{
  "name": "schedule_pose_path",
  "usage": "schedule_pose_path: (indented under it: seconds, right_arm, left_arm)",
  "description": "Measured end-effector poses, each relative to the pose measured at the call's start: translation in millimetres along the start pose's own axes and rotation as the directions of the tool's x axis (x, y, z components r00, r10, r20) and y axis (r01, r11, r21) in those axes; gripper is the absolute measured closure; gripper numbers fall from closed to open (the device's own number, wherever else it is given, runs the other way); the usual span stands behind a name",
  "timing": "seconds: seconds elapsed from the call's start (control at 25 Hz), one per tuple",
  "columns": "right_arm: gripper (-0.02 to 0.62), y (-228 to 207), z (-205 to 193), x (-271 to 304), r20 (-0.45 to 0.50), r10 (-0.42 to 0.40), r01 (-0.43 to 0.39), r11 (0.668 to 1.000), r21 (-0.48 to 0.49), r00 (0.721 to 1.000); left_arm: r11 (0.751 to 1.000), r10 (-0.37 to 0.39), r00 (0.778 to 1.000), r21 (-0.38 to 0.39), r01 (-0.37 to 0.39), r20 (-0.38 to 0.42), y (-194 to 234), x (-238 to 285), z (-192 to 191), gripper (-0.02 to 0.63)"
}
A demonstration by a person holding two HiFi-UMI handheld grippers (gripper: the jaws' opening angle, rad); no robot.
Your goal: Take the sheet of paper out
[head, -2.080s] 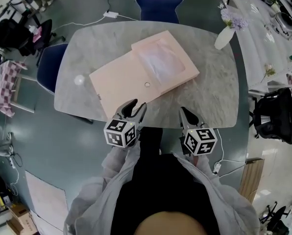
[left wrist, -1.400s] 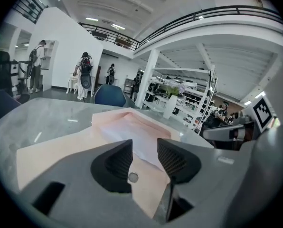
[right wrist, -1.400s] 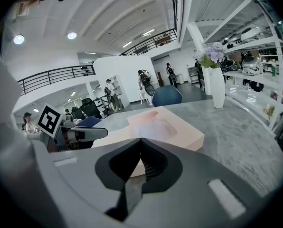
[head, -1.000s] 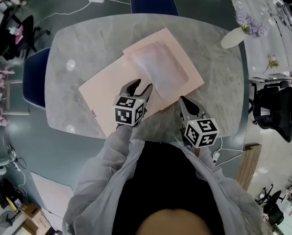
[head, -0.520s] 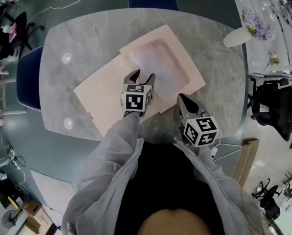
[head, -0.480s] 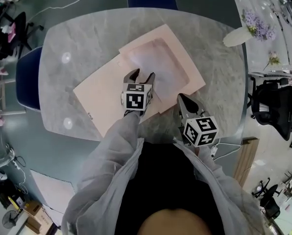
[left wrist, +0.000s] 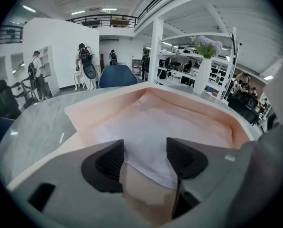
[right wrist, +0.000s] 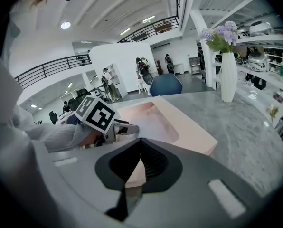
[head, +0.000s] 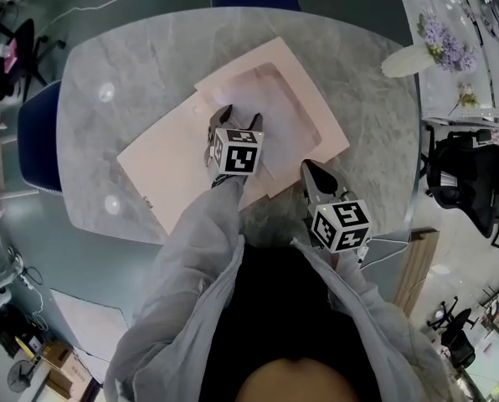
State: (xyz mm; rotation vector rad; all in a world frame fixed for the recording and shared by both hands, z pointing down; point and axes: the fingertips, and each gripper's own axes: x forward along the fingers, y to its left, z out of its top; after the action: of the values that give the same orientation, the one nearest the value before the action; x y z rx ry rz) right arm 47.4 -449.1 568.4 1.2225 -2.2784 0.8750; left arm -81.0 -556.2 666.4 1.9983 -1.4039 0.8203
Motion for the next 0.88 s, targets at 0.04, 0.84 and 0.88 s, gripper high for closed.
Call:
schedule_pose_path:
  seconds: [0.04,0.84,0.88]
  right_arm:
    - [0.588,-1,0,1,0.000,-0.002,0.002,1.000,0.003,1.000]
    - [0.587,-15,1,1,0.010,-0.033,0.033,0.999,0.020,0.999]
    - [0.586,-14,1,1,0.011,-0.034,0.033,0.999,0.020,0.999]
  left_arm:
    - [1.000,0.002,1.000,0.005,-0.002,-0.009,1,3,-2,0.318]
    - [1.000,0.023,1.000,0.004,-0.023,0.004,5,6,-3,0.440]
    - [1.000,0.021,1.000,0.003,-0.021,0.004,6,6,-4,0.446]
